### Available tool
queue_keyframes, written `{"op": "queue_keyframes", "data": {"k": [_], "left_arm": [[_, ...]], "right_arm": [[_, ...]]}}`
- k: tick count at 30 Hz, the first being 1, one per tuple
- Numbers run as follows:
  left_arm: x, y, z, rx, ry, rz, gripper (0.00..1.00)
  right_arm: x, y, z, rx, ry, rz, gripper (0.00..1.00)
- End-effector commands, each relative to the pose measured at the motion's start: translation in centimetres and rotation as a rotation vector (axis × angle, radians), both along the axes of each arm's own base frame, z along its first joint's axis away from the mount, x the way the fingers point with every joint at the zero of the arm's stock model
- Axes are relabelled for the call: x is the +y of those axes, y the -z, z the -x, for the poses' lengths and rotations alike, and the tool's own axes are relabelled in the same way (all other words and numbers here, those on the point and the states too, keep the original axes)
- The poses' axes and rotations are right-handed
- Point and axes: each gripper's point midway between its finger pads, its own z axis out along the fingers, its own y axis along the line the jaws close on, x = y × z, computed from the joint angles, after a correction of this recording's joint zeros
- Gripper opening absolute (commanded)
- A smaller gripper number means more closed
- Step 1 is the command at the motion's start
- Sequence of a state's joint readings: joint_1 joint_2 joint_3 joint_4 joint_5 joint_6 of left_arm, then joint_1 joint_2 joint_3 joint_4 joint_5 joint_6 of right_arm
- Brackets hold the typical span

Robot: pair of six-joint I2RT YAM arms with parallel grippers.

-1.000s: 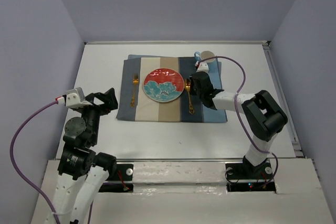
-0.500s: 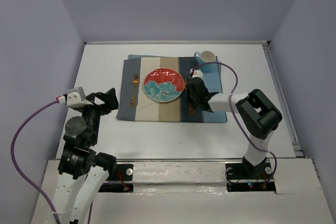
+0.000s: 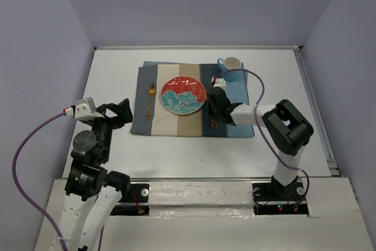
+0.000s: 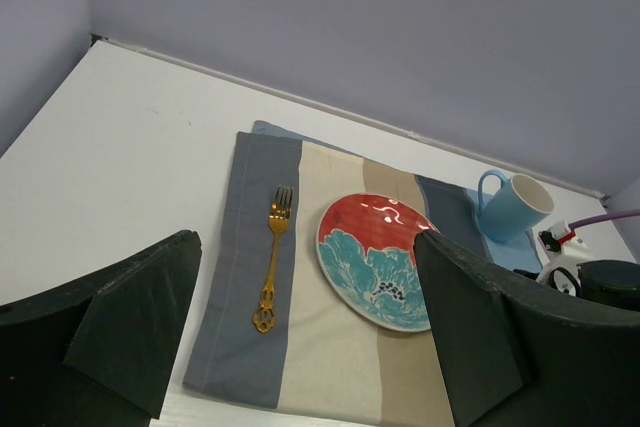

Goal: Set the dinner table for one person

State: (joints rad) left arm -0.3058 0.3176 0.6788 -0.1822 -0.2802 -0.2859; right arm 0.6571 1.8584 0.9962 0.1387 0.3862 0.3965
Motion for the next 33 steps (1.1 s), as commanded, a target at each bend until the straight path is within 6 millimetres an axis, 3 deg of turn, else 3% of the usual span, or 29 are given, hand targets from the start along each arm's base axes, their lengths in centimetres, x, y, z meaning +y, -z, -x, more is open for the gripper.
{"op": "queue_keyframes", "data": {"k": [1,4,6,9,11,16,27,33], "left_arm": [[-0.1,-0.7,-0.3,-0.037,0.001,-0.003,0.99],[-0.1,-0.8,-0.3,-0.037,0.003,-0.002,0.99],[-0.1,-0.8,-0.2,-0.040,0.004,-0.003,0.99],[-0.1,-0.8,-0.2,-0.038,0.004,-0.003,0.99],[-0.1,-0.8,-0.2,-0.040,0.006,-0.003,0.99],[-0.2,-0.9,-0.2,-0.041,0.009,-0.002,0.99],[-0.3,-0.8,-0.3,-0.040,0.015,-0.003,0.99],[-0.3,-0.8,-0.3,-0.040,0.013,-0.003,0.99]], "right_arm": [[-0.9,0.2,-0.1,0.002,0.047,0.067,0.23],[-0.8,0.3,-0.1,0.006,0.046,0.064,0.17],[-0.9,0.1,-0.1,0.004,0.056,0.062,0.07],[-1.3,-1.4,-0.3,-0.037,0.091,0.039,0.00],[-1.4,-3.1,-0.5,-0.073,0.096,0.019,0.00],[-1.5,-5.2,-1.2,-0.124,0.100,0.023,0.00],[-3.1,-5.5,-4.7,-0.148,0.146,0.045,0.00],[-1.5,-4.4,-3.8,-0.093,0.092,-0.032,0.00]]}}
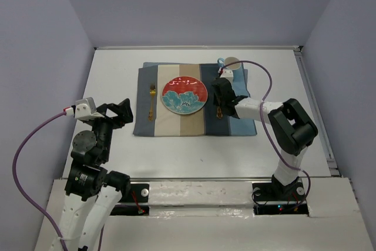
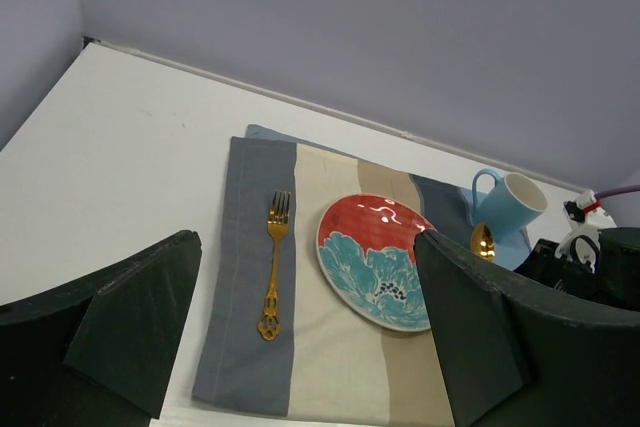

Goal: Set the dinner table for one person

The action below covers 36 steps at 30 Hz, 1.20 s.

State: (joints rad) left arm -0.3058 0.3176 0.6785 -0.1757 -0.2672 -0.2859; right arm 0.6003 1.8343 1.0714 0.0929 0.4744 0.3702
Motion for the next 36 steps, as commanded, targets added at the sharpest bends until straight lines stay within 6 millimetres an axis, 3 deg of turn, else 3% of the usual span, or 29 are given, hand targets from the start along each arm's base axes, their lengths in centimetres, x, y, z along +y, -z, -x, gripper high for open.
{"op": "queue_keyframes", "data": {"k": [1,5,12,16,26,28,30,36], "left_arm": [[0.0,-0.6,-0.3,-0.033,-0.001,-0.004,0.99],[-0.1,-0.6,-0.4,-0.028,0.002,-0.006,0.99],[0.1,-0.6,-0.3,-0.031,-0.006,-0.006,0.99],[0.1,-0.6,-0.3,-0.029,-0.006,-0.003,0.99],[0.0,-0.6,-0.3,-0.030,-0.004,-0.005,0.99],[0.0,-0.5,-0.3,-0.028,-0.004,-0.004,0.99],[0.0,-0.5,-0.4,-0.028,-0.006,-0.004,0.99],[0.0,-0.5,-0.5,-0.025,-0.006,-0.006,0.99]], "right_arm": [[1.2,0.1,0.1,0.007,-0.020,-0.071,0.00],[0.6,1.2,0.7,0.020,0.000,-0.070,0.00],[0.5,-1.7,-1.8,-0.056,0.002,-0.027,0.00],[-0.5,-0.7,-2.7,-0.046,0.025,0.002,0.00],[-0.7,1.3,-3.7,-0.014,0.042,0.007,0.00],[-0.9,1.1,-3.5,-0.018,0.056,-0.002,0.01],[-1.0,0.3,-3.6,-0.033,0.065,-0.009,0.09],[-0.7,-1.1,-4.2,-0.062,0.050,-0.009,0.10]]}}
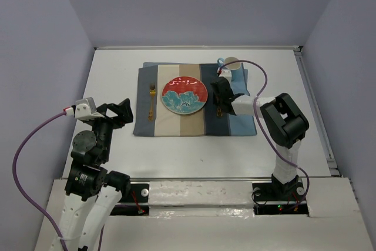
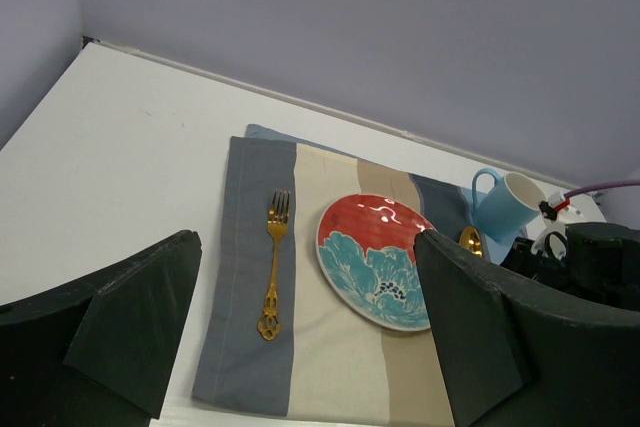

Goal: Set the dinner table for one person

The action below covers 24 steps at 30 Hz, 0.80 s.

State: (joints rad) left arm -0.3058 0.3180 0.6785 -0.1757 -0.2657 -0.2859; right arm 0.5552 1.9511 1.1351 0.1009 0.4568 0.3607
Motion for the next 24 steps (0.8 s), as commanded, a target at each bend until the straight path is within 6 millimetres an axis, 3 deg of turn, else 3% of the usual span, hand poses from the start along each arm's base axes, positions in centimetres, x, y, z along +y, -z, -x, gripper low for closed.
{"op": "queue_keyframes", "data": {"k": [1,6,12,20,24], "left_arm": [[0.1,-0.4,-0.4,-0.024,-0.009,-0.007,0.99],[0.1,-0.4,-0.4,-0.023,-0.010,-0.007,0.99],[0.1,-0.4,-0.5,-0.023,-0.009,-0.007,0.99],[0.0,-0.4,-0.5,-0.020,-0.003,-0.009,0.99],[-0.1,-0.3,-0.6,-0.019,0.002,-0.010,0.99]], "right_arm": [[0.3,-4.0,-2.4,-0.108,0.024,-0.029,0.09],[0.3,-2.4,-2.9,-0.089,0.030,-0.001,0.04],[0.1,-3.1,-3.9,-0.115,0.050,0.001,0.04],[0.0,-3.0,-3.3,-0.104,0.042,-0.008,0.28],[0.5,-4.4,-2.7,-0.113,-0.004,-0.033,0.33]]}}
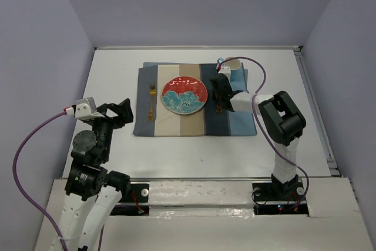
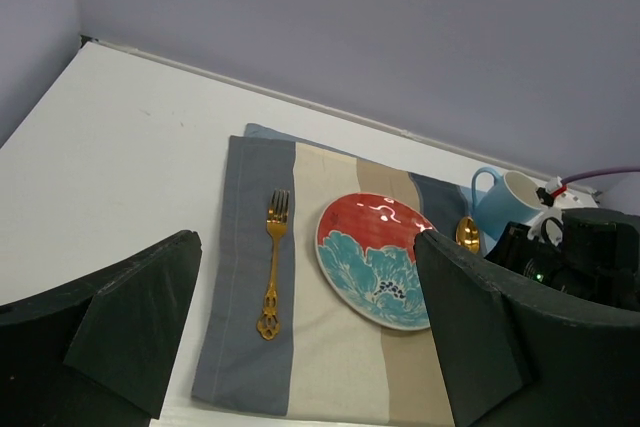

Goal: Set the dinner table for one person

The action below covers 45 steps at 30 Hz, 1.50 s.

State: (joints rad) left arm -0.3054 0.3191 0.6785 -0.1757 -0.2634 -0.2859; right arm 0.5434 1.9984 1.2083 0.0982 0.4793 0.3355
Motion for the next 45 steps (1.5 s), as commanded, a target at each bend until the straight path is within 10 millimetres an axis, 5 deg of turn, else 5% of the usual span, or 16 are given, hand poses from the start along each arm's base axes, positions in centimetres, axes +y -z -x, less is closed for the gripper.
{"op": "queue_keyframes", "data": {"k": [1,12,14,21,22,29,38,41,45], "left_arm": [[-0.1,-0.4,-0.6,-0.021,0.000,-0.007,0.99],[-0.3,-0.5,-0.4,-0.029,0.020,-0.020,0.99],[-0.3,-0.6,-0.3,-0.034,0.022,-0.023,0.99],[-0.5,-1.0,0.1,-0.054,0.038,-0.024,0.99],[-0.4,-1.1,0.2,-0.057,0.038,-0.021,0.99],[-0.8,-2.1,1.1,-0.100,0.074,-0.009,0.99],[-2.2,-4.8,2.5,-0.175,0.169,0.010,0.99],[-2.7,-5.5,3.0,-0.206,0.202,0.028,0.99],[-3.2,-5.6,3.4,-0.223,0.232,0.038,0.99]], "right_arm": [[0.6,-4.2,-0.7,-0.088,-0.029,-0.055,0.34],[2.6,-10.7,3.7,-0.144,-0.174,-0.191,0.49],[2.8,-14.0,5.3,-0.206,-0.201,-0.229,0.59],[2.1,-19.6,9.9,-0.335,-0.264,-0.371,1.00],[1.6,-21.7,10.8,-0.385,-0.274,-0.404,1.00],[-1.0,-26.3,15.6,-0.536,-0.358,-0.424,1.00],[-8.2,-32.8,21.6,-0.756,-0.247,-0.429,1.00],[-10.3,-32.8,22.0,-0.789,-0.155,-0.423,1.00],[-9.7,-32.6,22.5,-0.782,-0.187,-0.465,1.00]]}}
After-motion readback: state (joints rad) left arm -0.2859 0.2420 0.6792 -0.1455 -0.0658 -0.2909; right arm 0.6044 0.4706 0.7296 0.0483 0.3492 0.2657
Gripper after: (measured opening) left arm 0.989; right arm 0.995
